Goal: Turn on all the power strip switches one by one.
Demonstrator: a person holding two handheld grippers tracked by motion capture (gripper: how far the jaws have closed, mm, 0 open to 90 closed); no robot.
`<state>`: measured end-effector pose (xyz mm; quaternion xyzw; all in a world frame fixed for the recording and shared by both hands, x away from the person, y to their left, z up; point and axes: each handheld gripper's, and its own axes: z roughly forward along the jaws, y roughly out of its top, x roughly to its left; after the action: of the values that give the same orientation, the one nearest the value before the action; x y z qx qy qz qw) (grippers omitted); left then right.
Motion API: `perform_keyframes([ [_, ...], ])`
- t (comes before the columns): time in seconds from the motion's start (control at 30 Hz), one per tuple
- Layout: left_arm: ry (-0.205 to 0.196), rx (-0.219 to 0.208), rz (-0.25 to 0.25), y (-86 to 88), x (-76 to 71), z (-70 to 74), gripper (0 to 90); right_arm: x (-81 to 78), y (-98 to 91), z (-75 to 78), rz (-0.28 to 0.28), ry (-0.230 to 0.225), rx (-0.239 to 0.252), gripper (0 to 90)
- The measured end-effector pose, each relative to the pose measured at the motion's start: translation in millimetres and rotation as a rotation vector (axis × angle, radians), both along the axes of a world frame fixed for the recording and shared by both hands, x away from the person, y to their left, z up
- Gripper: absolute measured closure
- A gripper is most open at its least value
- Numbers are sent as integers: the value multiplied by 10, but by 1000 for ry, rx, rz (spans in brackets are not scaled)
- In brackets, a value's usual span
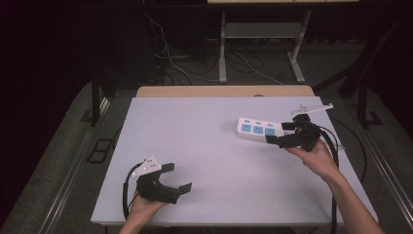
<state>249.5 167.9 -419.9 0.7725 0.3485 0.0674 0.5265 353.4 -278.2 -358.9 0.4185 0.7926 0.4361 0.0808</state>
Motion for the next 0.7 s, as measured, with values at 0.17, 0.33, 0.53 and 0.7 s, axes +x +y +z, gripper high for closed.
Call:
perform_keyframes([
  [0.17,2,-5,5,4,-3,1,0,-253,-84,-24,0,-12,35,6],
  [0.33,2,-6,7,6,-3,3,0,-475,-155,-90,-9,-22,73,6],
  [0.53,-1,-6,8,6,-4,4,0,-689,-195,-218,-8,-23,99,6],
  [0.7,-1,-7,10,12,-2,4,0,-853,-222,-362,-17,-16,104,7],
])
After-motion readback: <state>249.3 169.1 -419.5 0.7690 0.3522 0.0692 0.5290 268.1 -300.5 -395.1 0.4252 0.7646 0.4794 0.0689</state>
